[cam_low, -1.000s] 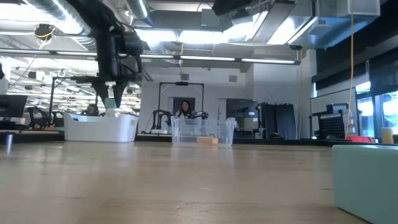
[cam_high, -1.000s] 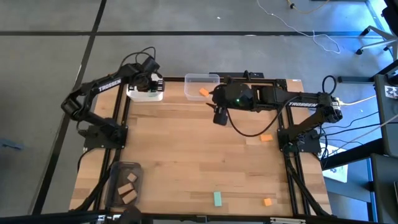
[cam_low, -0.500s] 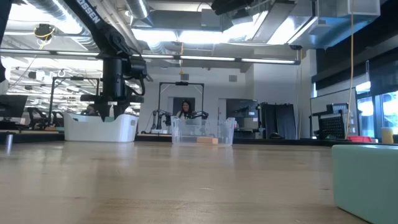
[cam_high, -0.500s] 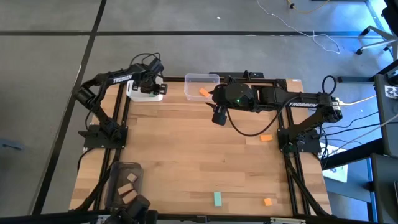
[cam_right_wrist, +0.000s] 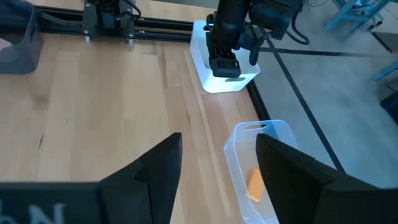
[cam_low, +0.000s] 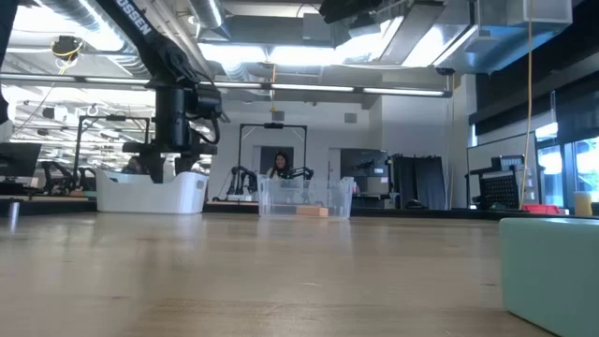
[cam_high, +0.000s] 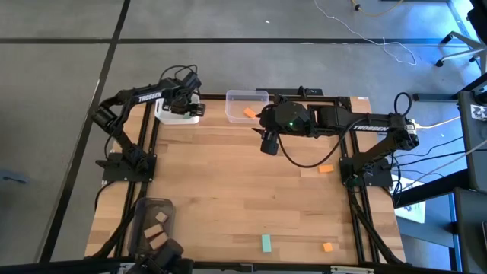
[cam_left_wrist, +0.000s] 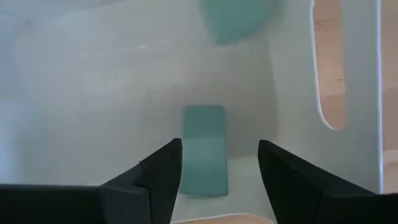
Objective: Sort & place blocks by color
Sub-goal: Put the blue block into the white bin
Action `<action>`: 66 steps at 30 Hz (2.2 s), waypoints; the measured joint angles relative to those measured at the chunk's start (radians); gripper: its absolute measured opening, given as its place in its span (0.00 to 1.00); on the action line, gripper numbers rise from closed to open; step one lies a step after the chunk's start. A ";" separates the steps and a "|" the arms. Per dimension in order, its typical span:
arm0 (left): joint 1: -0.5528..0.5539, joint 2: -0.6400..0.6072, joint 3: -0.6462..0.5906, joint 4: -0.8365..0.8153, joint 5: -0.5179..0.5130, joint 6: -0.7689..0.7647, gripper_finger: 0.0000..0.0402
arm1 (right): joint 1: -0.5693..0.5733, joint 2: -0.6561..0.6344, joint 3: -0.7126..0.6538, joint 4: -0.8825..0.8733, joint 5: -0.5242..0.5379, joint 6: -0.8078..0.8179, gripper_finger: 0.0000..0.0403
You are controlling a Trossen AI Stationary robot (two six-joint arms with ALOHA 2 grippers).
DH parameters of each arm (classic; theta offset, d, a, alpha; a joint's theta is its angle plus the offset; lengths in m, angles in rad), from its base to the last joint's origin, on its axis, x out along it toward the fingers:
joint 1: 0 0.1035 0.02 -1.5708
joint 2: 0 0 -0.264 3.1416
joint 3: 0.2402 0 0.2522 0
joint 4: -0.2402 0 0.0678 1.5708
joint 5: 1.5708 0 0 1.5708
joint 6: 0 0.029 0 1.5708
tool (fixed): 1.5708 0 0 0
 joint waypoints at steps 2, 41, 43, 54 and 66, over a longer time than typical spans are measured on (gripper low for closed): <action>-0.003 -0.018 0.000 -0.001 0.003 0.000 0.50 | 0.000 0.000 0.000 0.002 0.000 0.000 0.51; -0.785 -0.579 0.000 -0.111 -0.004 0.058 0.51 | 0.243 0.077 -0.014 -0.420 -0.534 -0.034 0.44; -0.831 -0.579 0.000 -0.128 -0.004 0.057 0.51 | 0.287 0.095 -0.014 -0.419 -0.543 -0.063 0.44; -1.041 -0.579 0.000 -0.139 -0.004 -0.037 0.51 | 0.497 0.220 -0.014 -0.375 -0.462 -0.384 0.44; -1.235 -0.609 0.000 -0.137 0.003 -0.161 0.51 | 0.579 0.376 -0.014 -0.215 -0.453 -0.422 0.44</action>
